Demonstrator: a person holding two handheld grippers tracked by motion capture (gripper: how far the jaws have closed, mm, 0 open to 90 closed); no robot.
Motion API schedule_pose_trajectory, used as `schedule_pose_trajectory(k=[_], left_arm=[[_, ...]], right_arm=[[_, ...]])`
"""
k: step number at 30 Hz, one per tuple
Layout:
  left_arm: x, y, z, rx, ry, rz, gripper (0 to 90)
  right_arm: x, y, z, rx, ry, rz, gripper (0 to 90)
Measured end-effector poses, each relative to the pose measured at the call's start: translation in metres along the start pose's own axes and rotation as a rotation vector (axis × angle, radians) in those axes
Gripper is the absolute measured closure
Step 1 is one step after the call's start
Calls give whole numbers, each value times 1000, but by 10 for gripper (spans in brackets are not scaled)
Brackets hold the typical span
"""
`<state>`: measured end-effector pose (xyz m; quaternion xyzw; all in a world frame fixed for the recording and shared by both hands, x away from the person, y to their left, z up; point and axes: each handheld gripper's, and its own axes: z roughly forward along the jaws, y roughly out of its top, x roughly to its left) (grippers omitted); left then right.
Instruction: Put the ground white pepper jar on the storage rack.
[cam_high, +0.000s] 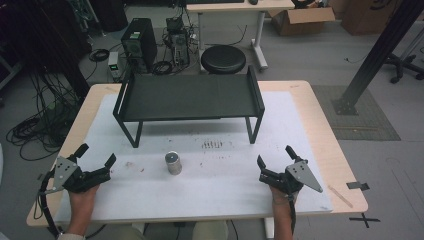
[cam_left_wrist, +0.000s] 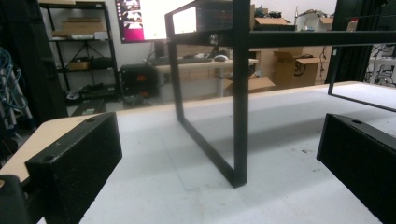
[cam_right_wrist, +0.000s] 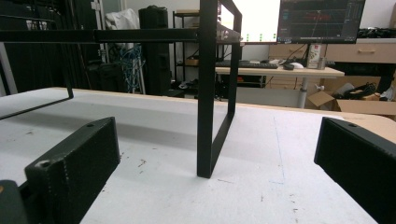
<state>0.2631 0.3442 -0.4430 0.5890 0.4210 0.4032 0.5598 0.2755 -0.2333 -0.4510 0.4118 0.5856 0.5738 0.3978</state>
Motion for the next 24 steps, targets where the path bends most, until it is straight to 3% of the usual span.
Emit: schedule_pose_trajectory(k=[8,14,24], left_arm=[[-5,12,-2,-8,-21,-1,4],[-10,18,-4,5,-7,-2,4],[-20,29,-7,13,-35,-18,3]], right_arm=[[0,0,0,1,0,0,0],[0,0,0,2,0,1,0],[0,0,0,4,0,-1,0]])
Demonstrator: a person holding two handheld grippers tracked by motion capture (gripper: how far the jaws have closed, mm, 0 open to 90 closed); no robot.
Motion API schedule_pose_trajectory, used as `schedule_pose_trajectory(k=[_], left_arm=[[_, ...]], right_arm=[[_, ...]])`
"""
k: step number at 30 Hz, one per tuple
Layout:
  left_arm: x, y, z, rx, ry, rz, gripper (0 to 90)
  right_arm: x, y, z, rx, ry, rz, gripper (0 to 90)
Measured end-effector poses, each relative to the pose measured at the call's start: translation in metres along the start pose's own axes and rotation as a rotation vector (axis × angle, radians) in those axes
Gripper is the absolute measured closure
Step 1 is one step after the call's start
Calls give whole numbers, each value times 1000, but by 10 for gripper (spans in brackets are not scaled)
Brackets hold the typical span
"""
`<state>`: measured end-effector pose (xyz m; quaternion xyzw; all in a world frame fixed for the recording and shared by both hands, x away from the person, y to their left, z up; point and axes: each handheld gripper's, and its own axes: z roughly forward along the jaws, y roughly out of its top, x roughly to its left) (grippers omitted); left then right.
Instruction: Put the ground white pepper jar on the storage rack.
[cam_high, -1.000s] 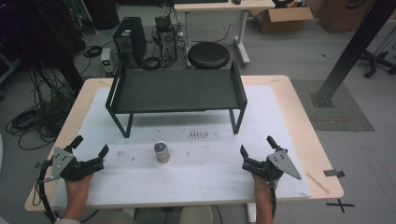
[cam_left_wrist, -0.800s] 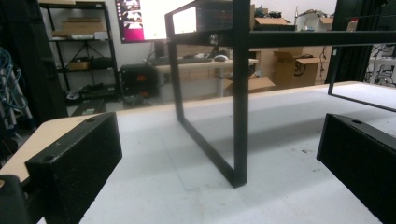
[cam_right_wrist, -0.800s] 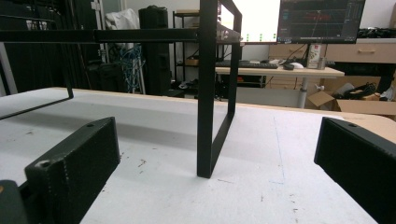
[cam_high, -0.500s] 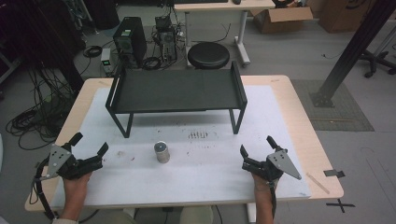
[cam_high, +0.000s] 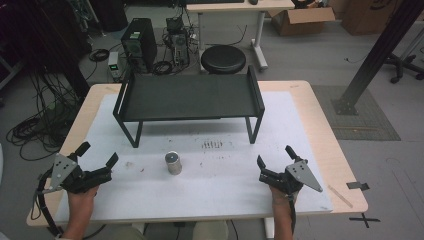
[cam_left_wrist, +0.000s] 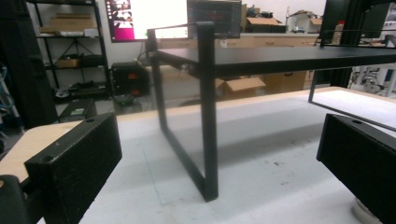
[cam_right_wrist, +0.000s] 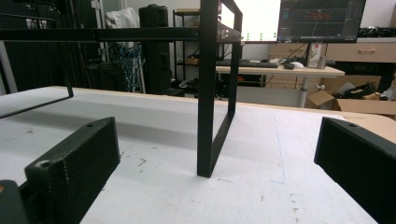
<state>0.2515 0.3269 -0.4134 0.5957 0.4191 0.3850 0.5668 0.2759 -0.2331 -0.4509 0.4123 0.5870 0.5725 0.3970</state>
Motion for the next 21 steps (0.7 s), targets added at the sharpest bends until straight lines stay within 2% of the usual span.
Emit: schedule_pose_trajectory(k=[13,21], left_arm=[[-13,13,-1,-6,-32,10,3],[-33,20,2,-5,-73,24,4]], right_arm=[[0,0,0,1,1,2,0],[-1,0,0,0,1,3,0]])
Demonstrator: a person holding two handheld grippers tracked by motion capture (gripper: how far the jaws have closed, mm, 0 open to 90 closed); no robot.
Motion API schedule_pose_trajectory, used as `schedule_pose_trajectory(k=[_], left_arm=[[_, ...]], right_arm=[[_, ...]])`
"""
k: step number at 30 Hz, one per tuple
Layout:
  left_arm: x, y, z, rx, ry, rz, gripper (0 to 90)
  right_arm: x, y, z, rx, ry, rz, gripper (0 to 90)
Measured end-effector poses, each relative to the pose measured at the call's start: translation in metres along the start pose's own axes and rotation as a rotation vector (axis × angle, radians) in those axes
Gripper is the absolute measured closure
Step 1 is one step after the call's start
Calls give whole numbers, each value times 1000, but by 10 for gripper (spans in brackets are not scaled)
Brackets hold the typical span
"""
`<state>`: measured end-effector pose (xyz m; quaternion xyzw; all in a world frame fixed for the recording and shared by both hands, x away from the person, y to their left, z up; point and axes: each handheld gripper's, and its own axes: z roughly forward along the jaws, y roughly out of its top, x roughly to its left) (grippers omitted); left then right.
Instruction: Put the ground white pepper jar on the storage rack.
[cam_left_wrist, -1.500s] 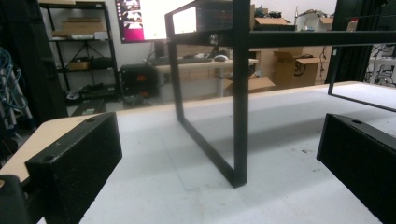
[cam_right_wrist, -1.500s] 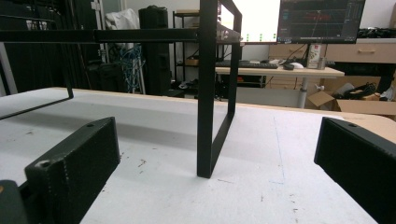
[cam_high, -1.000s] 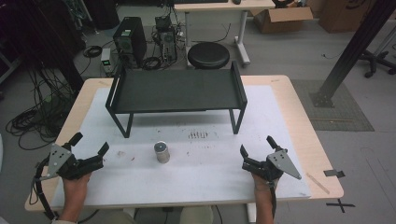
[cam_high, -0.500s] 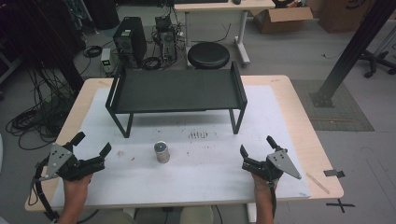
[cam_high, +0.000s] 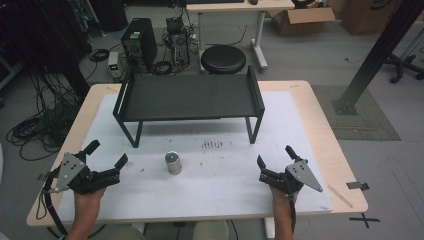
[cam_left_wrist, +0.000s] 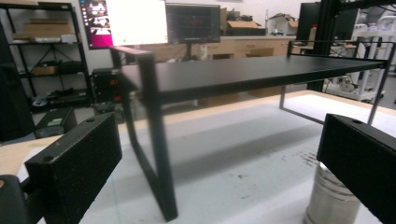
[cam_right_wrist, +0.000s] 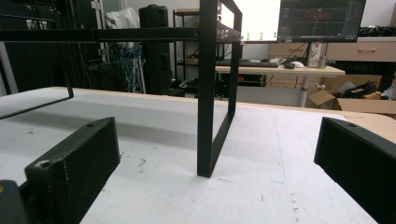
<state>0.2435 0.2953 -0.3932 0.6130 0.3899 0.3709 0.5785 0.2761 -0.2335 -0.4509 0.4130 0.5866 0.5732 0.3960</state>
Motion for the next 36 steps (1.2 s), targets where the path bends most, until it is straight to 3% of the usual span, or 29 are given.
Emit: schedule_pose_trajectory(k=[18,36], left_arm=[[-36,4,17,13,-86,-3,4],[-54,8,31,26,-124,-11,2]], right_arm=[[0,0,0,0,0,3,0],[0,0,0,2,1,5,0]])
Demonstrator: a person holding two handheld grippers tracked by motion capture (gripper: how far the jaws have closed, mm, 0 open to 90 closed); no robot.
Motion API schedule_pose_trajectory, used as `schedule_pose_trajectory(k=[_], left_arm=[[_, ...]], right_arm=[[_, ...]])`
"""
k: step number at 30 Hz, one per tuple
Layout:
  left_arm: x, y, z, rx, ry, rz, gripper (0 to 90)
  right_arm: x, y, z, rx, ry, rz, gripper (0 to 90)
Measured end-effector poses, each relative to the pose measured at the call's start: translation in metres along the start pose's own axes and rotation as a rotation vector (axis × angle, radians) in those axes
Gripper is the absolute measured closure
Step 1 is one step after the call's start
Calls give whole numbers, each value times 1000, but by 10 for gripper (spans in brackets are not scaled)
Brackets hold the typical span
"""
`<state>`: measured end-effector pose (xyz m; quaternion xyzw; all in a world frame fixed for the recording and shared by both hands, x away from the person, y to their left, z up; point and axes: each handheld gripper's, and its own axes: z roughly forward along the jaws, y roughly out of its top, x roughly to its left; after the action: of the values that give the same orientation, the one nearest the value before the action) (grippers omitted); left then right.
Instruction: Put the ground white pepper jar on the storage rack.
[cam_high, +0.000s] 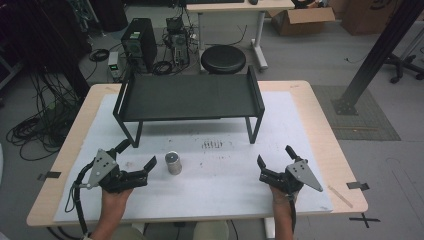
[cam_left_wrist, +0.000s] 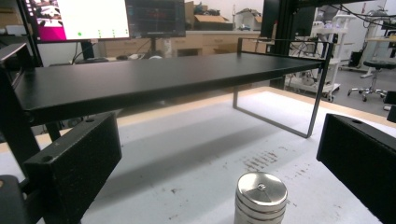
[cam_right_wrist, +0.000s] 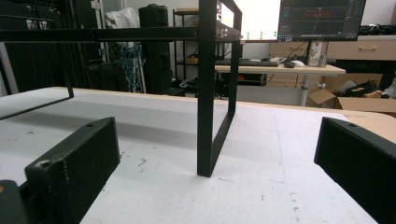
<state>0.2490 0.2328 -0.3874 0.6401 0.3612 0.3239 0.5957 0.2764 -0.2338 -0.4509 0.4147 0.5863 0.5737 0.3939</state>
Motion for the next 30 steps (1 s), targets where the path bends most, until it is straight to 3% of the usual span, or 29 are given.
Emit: schedule_pose_trajectory(k=[15,30], left_arm=[[-12,-7,14,25,-16,17,3],[-21,-20,31,87,-47,32,5]], right_arm=[[0,0,0,-1,2,1,0],[0,0,0,-2,1,2,0]])
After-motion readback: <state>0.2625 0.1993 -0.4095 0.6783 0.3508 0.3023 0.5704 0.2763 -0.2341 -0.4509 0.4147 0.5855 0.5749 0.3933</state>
